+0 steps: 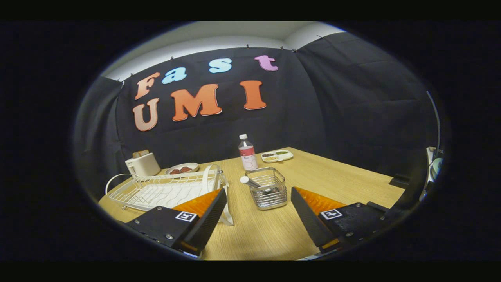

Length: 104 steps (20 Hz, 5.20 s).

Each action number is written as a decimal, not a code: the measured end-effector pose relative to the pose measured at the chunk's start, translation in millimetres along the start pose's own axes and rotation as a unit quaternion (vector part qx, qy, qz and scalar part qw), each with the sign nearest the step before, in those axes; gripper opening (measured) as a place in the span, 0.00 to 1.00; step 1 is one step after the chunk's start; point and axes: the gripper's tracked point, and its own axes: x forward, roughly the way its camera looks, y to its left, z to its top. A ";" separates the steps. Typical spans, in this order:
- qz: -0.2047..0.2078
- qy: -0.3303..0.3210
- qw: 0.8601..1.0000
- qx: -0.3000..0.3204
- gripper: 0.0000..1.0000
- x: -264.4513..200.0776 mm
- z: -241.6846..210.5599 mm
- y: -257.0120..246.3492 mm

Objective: Take the plate from the dish rack, then take the spoon from the basket and place it into the plate.

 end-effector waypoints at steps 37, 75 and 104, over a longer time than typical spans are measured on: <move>0.066 -0.098 0.989 -0.086 0.05 -66.4 77.7 59.0; 0.236 0.017 0.964 -0.123 0.46 -126.2 -79.4 199.7; 0.049 -0.028 0.994 -0.091 0.98 -67.2 25.8 -11.9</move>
